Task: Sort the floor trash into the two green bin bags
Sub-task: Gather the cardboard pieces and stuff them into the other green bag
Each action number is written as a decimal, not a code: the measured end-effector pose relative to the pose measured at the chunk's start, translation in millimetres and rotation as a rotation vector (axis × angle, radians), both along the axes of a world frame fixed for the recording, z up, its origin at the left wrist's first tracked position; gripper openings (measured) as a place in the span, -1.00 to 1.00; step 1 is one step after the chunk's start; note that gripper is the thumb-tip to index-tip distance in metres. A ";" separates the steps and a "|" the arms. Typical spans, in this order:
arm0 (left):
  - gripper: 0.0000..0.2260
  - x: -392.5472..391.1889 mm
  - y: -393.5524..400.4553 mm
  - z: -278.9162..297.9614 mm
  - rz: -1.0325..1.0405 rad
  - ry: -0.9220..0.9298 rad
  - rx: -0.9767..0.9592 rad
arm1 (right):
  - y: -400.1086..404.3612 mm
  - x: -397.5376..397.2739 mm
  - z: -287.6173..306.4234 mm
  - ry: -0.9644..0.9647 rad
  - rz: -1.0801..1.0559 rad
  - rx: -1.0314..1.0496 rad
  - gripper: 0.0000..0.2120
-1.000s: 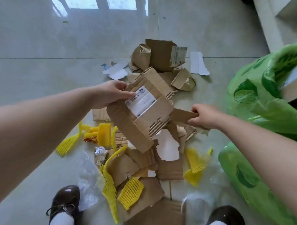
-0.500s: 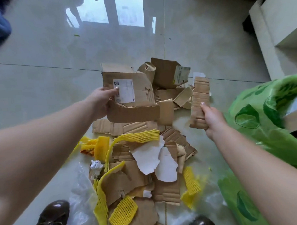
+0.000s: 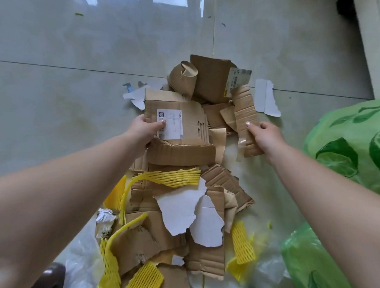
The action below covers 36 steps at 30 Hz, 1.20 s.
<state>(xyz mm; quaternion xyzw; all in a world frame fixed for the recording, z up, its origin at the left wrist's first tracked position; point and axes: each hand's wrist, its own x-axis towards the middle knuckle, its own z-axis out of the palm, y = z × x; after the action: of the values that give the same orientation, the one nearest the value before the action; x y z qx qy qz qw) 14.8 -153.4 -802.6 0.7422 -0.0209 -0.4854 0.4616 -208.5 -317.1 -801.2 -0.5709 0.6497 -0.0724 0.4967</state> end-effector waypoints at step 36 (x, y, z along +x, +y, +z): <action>-0.83 0.7 12.2 23.7 0.032 -0.044 -0.107 | 19.4 -11.1 38.9 -0.500 -0.272 0.190 -0.90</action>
<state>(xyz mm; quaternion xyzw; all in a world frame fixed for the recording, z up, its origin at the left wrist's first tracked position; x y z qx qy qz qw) 15.5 -141.2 -778.9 0.7274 -0.0450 -0.4596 0.5076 -219.7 -297.6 -762.3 -0.3940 0.5816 -0.2154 0.6782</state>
